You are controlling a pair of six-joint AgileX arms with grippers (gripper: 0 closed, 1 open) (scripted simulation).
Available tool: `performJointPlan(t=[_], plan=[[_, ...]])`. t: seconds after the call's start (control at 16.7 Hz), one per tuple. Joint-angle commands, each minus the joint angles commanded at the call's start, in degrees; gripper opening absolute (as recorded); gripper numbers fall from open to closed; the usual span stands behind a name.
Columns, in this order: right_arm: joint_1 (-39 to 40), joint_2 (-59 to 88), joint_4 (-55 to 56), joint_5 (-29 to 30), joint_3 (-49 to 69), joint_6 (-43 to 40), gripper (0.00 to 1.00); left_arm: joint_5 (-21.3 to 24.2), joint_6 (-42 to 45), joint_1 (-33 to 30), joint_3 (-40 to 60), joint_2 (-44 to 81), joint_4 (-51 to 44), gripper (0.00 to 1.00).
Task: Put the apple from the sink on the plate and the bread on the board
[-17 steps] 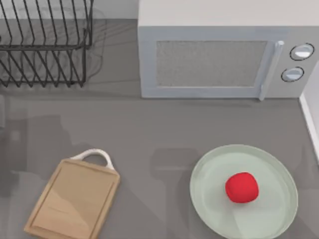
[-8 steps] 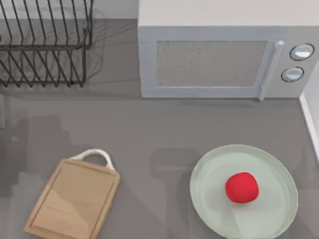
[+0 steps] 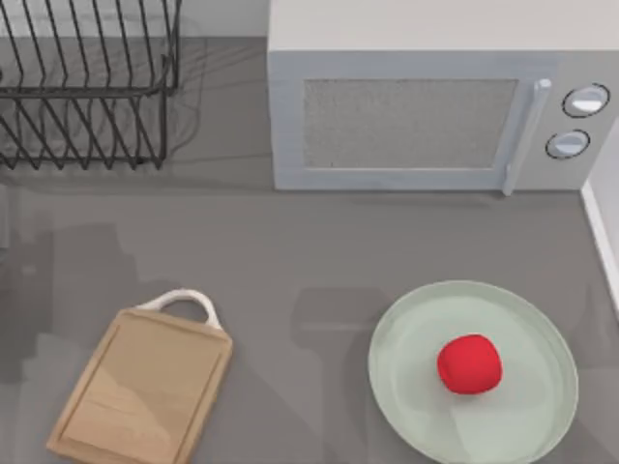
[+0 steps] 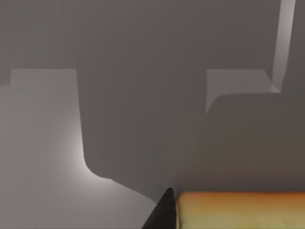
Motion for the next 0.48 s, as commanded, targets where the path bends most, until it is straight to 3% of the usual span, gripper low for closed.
performJointPlan(t=[0.48], plan=[[0.00, 0.00, 0.00, 0.00, 0.00, 0.00, 1.00, 0.00, 0.10, -0.07, 8.32, -3.90, -12.31, 0.00]])
